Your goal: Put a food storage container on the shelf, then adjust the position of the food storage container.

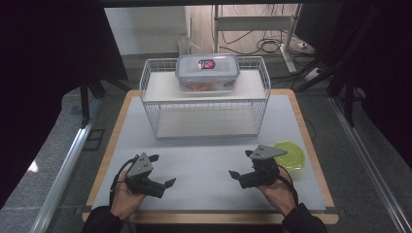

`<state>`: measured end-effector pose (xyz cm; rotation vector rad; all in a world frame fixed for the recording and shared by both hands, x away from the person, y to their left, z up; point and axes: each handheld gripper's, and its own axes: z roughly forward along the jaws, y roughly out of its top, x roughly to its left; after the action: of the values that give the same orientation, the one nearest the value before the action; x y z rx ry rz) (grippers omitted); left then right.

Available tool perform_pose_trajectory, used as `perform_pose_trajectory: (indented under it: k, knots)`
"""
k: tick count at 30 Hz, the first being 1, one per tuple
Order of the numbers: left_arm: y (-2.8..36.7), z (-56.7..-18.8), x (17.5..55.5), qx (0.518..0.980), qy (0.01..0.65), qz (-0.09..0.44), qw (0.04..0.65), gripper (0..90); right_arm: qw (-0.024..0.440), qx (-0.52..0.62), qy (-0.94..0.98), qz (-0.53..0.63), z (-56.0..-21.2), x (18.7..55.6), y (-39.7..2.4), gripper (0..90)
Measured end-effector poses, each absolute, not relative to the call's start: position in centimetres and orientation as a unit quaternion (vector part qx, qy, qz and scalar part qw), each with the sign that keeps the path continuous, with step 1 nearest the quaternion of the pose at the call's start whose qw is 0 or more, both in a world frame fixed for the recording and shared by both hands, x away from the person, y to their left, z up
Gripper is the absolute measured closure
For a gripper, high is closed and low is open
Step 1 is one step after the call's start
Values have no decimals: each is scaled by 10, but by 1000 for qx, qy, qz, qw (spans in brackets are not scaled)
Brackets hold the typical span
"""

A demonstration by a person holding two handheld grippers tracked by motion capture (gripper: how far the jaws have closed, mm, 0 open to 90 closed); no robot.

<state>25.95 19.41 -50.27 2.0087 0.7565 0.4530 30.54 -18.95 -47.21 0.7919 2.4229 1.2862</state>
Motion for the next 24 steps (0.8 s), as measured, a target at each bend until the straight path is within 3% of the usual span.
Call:
perform_pose_trajectory:
  k: [7,21,23,24]
  knots:
    - [188,-510,257,830,294,194,432,0,132,282,857,411,-491,304,-192,66]
    - [190,-511,258,829,299,200,429,0,147,331,835,414,-473,308,-204,30]
    - [190,-511,258,829,299,201,428,0,166,341,830,409,-468,309,-211,150]
    - [190,-511,258,829,300,201,427,2,165,345,828,410,-463,309,-219,356]
